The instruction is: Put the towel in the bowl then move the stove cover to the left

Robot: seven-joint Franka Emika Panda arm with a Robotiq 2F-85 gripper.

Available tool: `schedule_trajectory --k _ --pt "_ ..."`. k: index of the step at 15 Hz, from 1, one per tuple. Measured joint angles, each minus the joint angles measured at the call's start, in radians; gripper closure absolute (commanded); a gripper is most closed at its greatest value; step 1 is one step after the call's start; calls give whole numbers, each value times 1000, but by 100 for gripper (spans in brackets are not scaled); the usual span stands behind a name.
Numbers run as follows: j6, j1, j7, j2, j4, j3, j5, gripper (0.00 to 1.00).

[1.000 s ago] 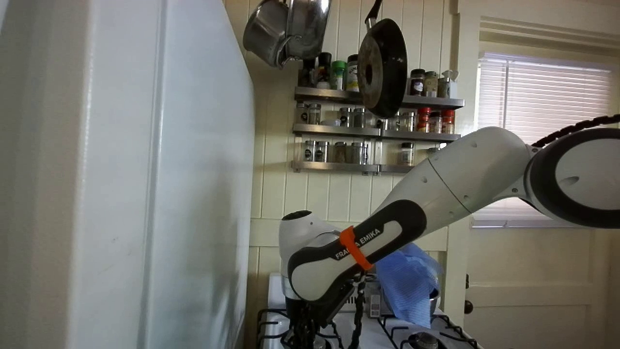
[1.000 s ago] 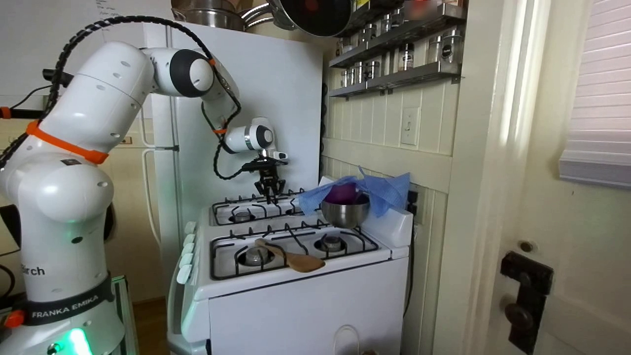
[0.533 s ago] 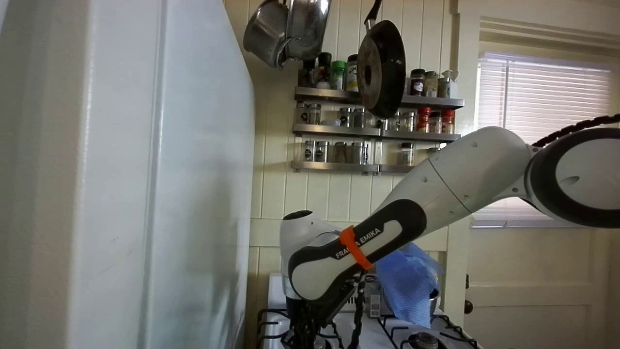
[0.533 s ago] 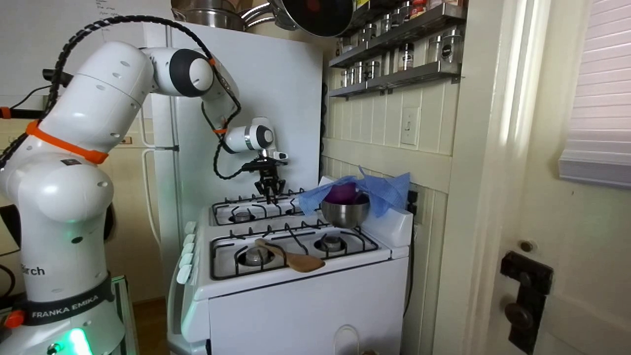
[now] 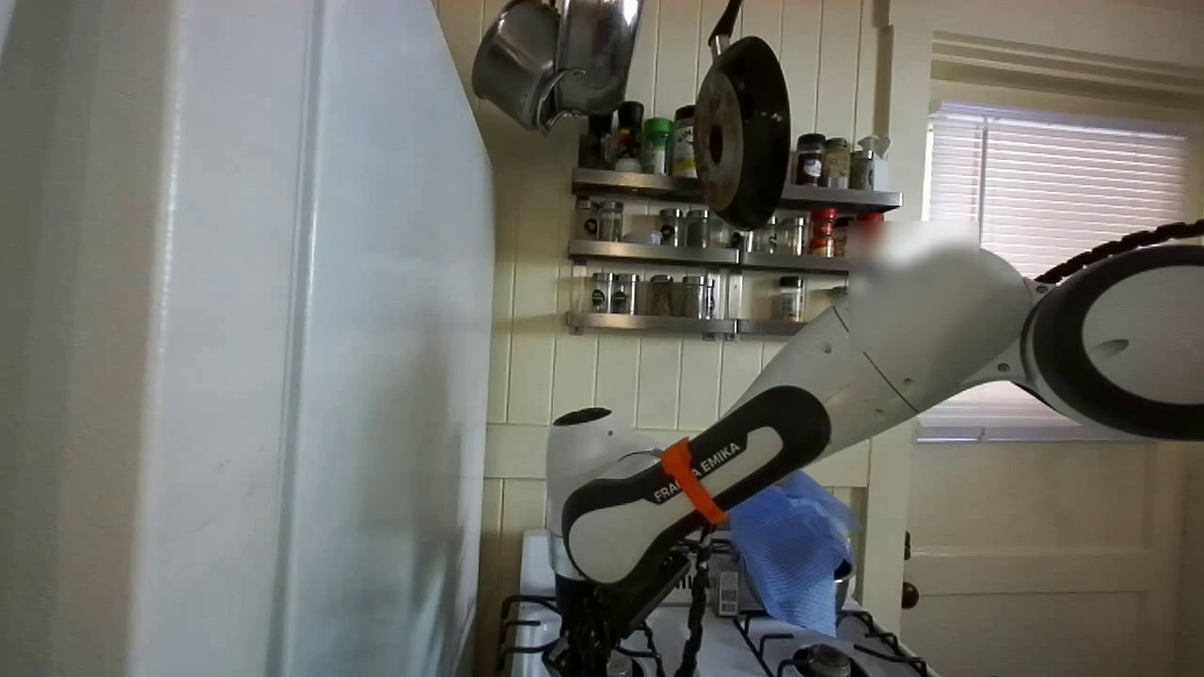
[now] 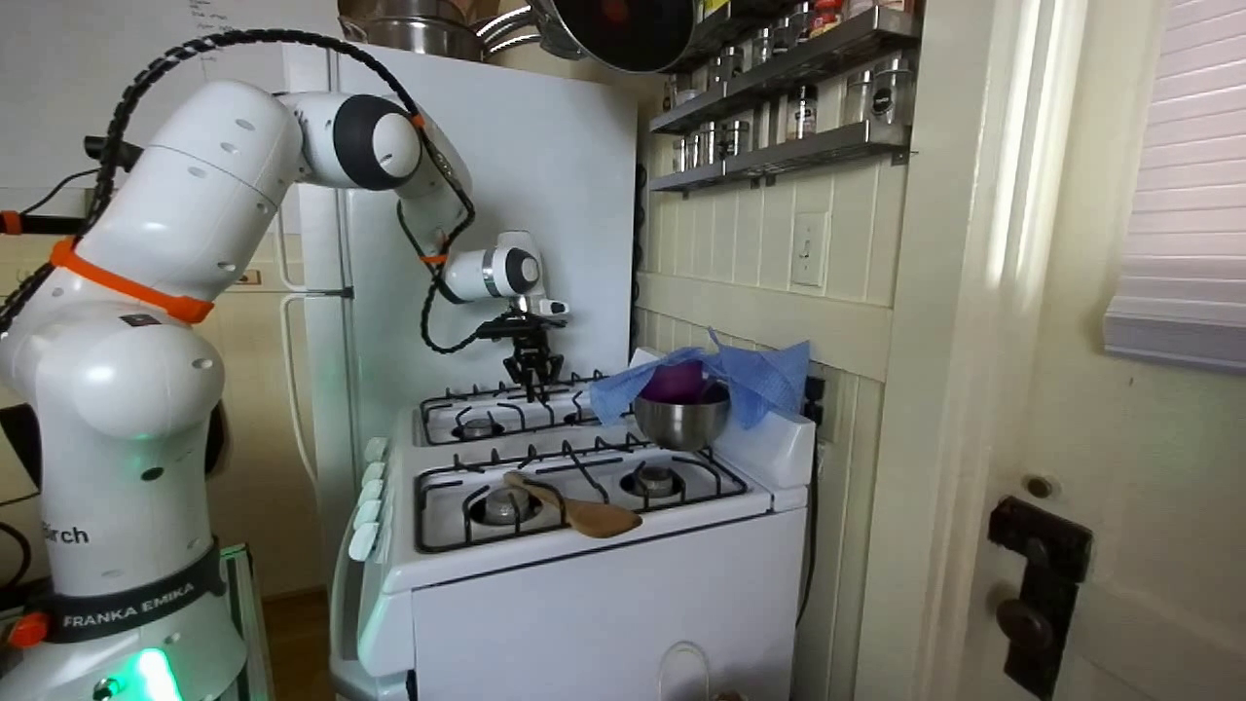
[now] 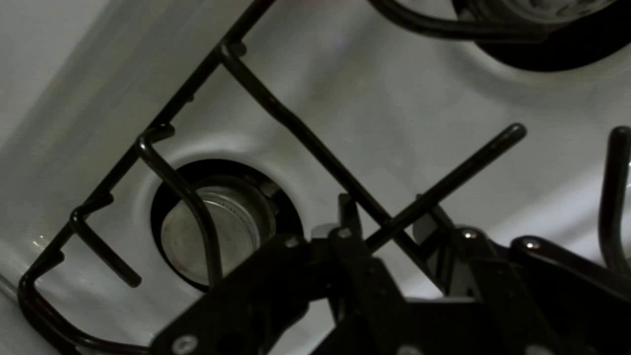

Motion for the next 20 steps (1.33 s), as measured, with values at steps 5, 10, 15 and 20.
schedule_trajectory --k 5,10,15,20 --pt "-97 2 13 -12 2 -1 1 92" --pt "-168 2 15 -14 2 -3 6 92" --pt "-176 2 15 -13 3 -2 11 92" --pt "-176 2 16 -10 7 -5 8 92"
